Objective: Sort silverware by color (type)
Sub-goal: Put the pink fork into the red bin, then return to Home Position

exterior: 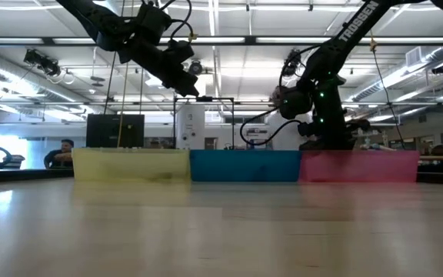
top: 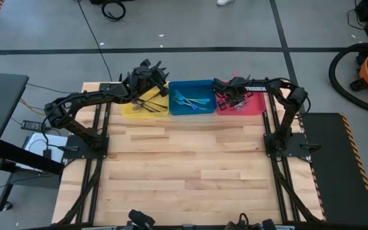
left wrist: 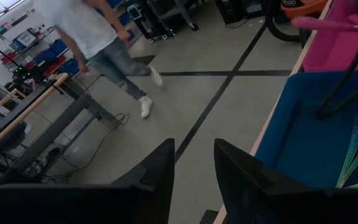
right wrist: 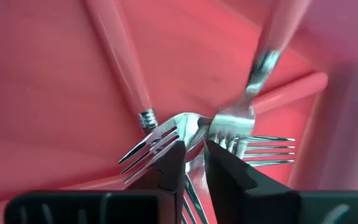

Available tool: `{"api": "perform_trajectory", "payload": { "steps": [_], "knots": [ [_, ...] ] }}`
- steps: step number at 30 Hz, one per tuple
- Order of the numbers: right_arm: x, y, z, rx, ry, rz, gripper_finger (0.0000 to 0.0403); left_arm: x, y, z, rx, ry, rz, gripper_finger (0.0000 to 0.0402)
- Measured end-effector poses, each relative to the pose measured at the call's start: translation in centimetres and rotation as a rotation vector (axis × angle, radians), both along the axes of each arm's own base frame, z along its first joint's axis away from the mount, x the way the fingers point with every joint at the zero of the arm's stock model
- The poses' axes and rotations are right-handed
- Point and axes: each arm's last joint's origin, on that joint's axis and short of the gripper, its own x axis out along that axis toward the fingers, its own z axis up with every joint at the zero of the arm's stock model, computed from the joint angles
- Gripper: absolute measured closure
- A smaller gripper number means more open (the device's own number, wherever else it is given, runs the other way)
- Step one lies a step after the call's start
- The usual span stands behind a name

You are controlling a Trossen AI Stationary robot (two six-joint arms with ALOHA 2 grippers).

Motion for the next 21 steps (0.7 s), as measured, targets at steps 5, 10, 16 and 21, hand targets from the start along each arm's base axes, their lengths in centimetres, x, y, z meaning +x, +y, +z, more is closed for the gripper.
{"api": "perform_trajectory", "payload": {
  "steps": [5, 10, 16, 21],
  "knots": [
    [0.0, 0.0, 0.0, 0.009, 0.005, 0.008, 0.0317, 0.0, 0.0, 0.0, 0.002, 0.004, -0.001, 0.0283],
    [0.4, -0.2, 0.9, 0.010, -0.005, 0.008, 0.0298, 0.0, 0.0, 0.0, 0.001, 0.005, -0.001, 0.0283],
    [1.7, -0.8, 3.9, -0.015, -0.009, 0.073, 0.0296, 0.0, 0.0, 0.0, 0.001, -0.004, 0.000, 0.0283],
    [3.0, -0.6, 6.7, -0.089, -0.030, 0.205, 0.0296, -0.1, 0.2, -0.1, -0.031, -0.027, 0.018, 0.0283]
  ]
}}
